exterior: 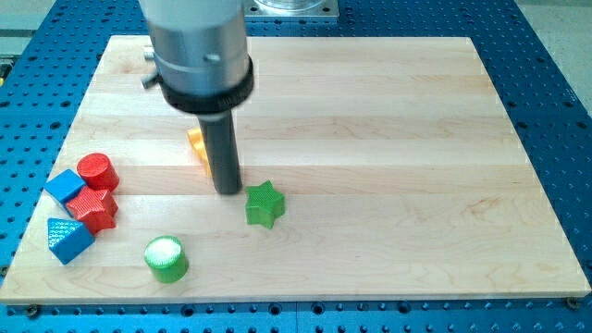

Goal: Move the hexagon to the center of the board

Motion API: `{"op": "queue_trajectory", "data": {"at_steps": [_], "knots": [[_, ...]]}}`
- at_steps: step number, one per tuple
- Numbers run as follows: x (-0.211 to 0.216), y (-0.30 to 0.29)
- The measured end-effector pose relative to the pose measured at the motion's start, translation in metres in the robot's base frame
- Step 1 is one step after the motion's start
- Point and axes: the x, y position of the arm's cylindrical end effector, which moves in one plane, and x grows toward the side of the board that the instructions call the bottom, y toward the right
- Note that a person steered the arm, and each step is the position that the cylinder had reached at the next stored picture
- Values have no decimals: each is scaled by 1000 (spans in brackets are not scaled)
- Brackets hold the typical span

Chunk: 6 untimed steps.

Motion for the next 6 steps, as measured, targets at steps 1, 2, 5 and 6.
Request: {"op": "queue_trajectory", "data": {"at_steps": [1,2,5,6], "knots": [[-2,-23],[-55,-31],[-94,-8],[-84,16]]}}
